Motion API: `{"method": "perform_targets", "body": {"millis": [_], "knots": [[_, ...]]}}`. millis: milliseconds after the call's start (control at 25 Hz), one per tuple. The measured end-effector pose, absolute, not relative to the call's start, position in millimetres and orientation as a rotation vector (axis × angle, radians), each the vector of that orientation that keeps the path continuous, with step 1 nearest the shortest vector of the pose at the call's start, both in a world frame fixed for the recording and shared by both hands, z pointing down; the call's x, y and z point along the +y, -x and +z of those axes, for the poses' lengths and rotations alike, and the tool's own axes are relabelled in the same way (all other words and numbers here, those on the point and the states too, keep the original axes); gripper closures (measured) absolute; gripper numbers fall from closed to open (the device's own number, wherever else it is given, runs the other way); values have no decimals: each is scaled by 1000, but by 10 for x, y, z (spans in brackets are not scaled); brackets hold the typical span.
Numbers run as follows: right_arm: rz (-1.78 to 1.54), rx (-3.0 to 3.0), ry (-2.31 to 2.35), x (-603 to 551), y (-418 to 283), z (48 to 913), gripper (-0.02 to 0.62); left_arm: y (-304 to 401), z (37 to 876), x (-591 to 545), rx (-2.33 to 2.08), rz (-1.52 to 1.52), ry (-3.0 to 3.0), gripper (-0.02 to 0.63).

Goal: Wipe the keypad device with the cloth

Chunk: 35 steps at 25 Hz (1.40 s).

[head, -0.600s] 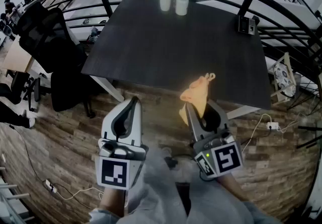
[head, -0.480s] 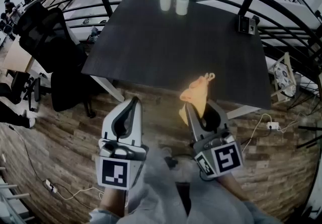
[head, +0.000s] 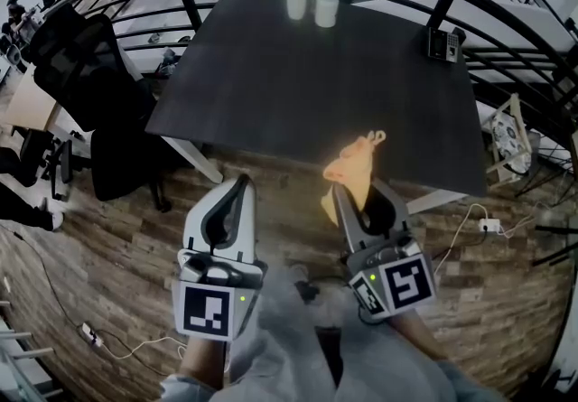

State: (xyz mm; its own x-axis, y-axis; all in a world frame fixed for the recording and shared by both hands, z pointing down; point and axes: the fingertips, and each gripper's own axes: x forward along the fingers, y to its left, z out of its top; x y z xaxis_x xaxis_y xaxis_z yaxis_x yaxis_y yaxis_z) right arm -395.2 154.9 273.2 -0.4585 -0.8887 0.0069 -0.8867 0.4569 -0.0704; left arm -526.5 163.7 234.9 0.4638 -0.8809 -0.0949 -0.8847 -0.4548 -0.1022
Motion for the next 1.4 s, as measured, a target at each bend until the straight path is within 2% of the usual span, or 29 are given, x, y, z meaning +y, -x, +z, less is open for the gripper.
{"method": "perform_targets", "body": {"millis": [600, 1400], "knots": [[-119, 2575, 1727, 1649, 3611, 2733, 494, 4956, 2335, 1652, 1459, 50, 2620, 600], [-123, 2287, 2084, 2336, 2344, 2710, 494, 3614, 2260, 1960, 1047, 100, 2814, 600]]}}
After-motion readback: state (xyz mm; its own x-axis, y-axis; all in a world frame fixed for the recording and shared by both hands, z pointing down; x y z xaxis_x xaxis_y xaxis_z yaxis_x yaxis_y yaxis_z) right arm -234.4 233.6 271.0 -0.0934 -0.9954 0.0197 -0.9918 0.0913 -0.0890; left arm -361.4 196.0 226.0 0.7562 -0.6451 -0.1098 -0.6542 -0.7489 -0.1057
